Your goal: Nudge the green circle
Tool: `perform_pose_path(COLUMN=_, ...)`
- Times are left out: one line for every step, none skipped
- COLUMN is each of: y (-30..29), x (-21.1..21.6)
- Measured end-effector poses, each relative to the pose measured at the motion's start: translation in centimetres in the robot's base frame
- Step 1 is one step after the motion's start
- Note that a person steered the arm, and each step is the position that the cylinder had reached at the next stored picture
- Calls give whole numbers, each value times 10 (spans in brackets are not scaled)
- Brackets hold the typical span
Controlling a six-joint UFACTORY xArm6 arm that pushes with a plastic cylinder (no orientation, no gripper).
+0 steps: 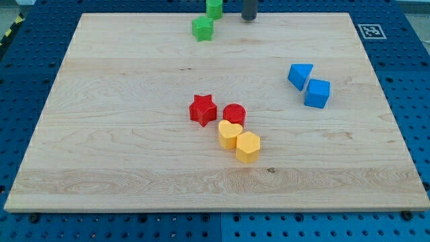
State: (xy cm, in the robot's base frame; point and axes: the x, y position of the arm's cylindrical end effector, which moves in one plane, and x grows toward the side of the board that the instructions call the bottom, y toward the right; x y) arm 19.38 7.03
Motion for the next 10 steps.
perform_pose_path(y=0, x=0)
perform_pose_path(y=-22, x=-1)
perform_pose_path(y=-47, x=0)
perform_pose_path(y=-53, x=1)
perform_pose_path(y=-53, x=1)
perform_pose_path(y=-53, x=4)
perform_pose_path(y=-53, x=14)
perform_pose_path(y=-53, x=22)
perform_pose_path(y=-53, x=22)
perform_pose_path(y=-32, x=22)
